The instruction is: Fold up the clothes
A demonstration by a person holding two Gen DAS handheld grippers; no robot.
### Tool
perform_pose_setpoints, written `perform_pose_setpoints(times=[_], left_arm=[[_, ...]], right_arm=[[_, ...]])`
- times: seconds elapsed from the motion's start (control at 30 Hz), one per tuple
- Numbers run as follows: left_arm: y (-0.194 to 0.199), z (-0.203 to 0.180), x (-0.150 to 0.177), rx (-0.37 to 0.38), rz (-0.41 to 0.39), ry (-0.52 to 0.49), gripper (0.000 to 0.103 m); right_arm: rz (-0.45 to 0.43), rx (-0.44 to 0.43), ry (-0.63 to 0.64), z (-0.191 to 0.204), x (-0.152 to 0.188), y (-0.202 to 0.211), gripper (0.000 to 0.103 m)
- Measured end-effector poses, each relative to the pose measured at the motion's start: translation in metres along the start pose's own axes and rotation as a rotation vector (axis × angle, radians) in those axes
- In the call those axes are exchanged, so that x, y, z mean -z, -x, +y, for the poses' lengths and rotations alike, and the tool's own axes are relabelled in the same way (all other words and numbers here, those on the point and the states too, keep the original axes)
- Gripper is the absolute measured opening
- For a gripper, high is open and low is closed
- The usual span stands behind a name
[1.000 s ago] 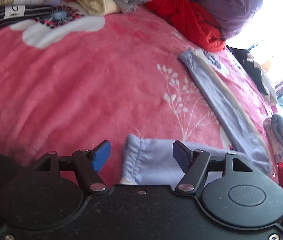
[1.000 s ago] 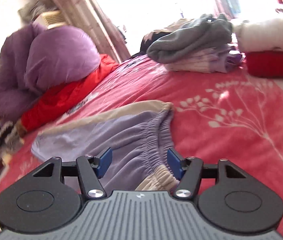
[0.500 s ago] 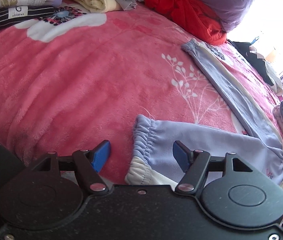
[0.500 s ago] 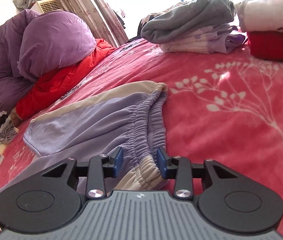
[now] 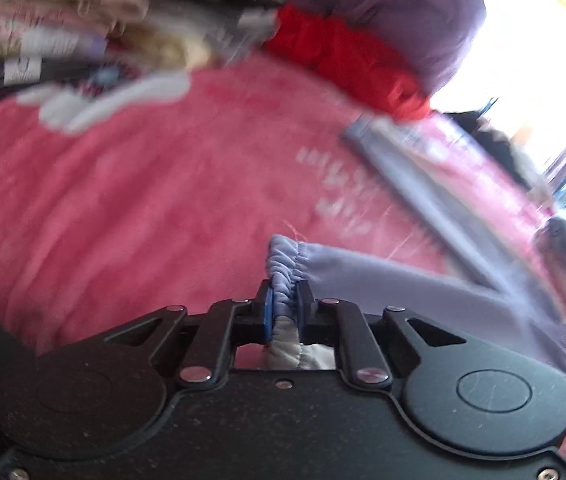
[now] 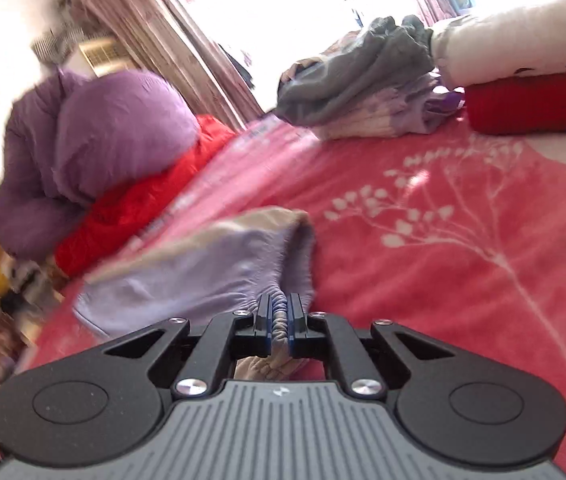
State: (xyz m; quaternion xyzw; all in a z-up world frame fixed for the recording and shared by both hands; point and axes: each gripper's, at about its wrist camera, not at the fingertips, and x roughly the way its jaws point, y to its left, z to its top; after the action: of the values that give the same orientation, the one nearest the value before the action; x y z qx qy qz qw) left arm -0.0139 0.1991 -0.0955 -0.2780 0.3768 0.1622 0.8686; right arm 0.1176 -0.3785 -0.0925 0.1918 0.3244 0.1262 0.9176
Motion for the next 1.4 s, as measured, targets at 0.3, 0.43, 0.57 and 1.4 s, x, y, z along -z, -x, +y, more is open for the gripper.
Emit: perform_pose_setpoints(times=[0.3, 0.43, 0.57, 1.4], left_arm=[[0.010, -0.009, 0.001, 0.026, -0.072, -0.005, 0.063], [0.024, -0.020, 0.002, 0.016, -0.166, -0.055, 0.063], [0.029, -0.046, 0.009, 0.034, -0.238, -0.203, 0.062], [-0.026, -0.160, 0.055, 0.200, -0.141, -0.652, 0.065]], right_arm=[[-0.045, 0.149, 0.145, 0.021, 0.009, 0.007, 0.037], [-0.125, 0.142, 0.279, 0.051, 0.015, 0.022, 0.038], [-0.093, 0.032, 0.526, 0.105, 0.041, 0.016, 0.035], [0.130, -0.182, 0.914, 0.228, 0.130, -0.009, 0.040]])
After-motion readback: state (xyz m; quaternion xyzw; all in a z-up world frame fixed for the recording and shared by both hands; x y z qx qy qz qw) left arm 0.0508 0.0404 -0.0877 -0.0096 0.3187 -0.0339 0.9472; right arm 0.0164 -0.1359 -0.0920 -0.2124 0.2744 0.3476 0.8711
